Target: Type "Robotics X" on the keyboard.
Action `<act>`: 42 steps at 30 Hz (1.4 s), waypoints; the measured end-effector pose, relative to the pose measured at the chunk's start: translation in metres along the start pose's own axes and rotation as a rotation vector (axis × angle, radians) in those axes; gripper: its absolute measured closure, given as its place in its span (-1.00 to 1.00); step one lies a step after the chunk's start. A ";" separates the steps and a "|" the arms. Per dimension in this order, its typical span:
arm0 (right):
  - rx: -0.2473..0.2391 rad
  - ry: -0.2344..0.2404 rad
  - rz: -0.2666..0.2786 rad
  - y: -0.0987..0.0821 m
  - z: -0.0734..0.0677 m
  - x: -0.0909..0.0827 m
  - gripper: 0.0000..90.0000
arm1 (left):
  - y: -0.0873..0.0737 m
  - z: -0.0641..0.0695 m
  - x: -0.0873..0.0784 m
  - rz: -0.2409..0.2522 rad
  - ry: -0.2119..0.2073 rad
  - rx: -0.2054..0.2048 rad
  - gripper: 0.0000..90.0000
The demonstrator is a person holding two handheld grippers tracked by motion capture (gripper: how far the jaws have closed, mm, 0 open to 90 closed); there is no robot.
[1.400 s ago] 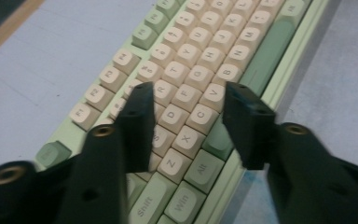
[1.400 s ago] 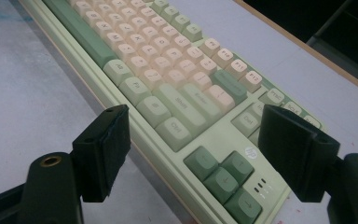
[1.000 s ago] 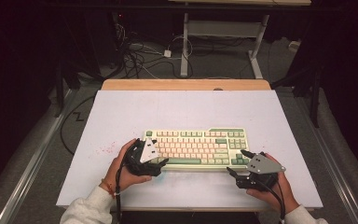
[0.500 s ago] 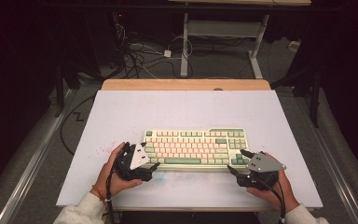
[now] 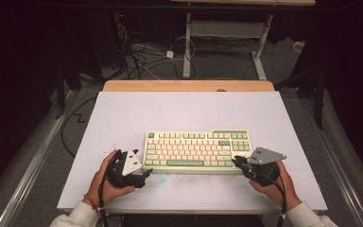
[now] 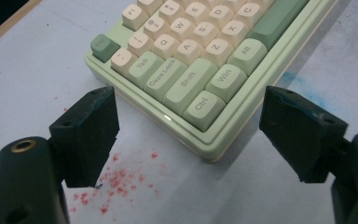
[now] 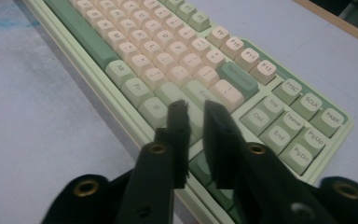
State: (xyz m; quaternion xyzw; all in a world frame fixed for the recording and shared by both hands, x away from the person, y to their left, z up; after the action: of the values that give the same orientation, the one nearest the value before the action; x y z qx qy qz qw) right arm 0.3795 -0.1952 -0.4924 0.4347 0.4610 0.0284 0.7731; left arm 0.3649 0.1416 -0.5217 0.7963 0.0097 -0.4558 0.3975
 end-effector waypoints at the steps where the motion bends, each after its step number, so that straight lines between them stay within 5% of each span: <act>1: 0.000 0.004 0.002 0.002 0.000 0.001 0.94 | -0.002 0.000 0.000 -0.002 -0.002 -0.001 -0.59; 15: -0.032 0.042 -0.038 0.019 -0.002 0.025 1.00 | -0.011 -0.002 -0.005 -0.019 0.002 -0.016 -0.59; 34: -0.043 0.048 -0.097 0.018 -0.002 0.048 1.00 | -0.010 -0.002 -0.006 -0.018 0.001 -0.030 -0.56; 40: -0.034 0.051 -0.099 0.015 -0.002 0.051 1.00 | -0.005 -0.003 -0.013 0.011 -0.036 -0.069 -0.22; 42: -0.036 0.048 -0.096 0.015 -0.002 0.051 1.00 | -0.003 -0.004 -0.016 0.030 -0.057 -0.076 0.13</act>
State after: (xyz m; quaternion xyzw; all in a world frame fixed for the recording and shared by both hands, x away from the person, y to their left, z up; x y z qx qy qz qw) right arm 0.4124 -0.1623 -0.5174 0.3973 0.4992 0.0102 0.7700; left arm 0.3571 0.1522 -0.5109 0.7674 0.0041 -0.4715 0.4344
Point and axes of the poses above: each handheld gripper's, and its own axes: x roughly forward along the jaws, y roughly out of its top, z roughly to its right, the point moved 9 cm from there along x, roughly forward along the jaws, and after that the axes turned 6 degrees about -z, right-handed, at the moved point
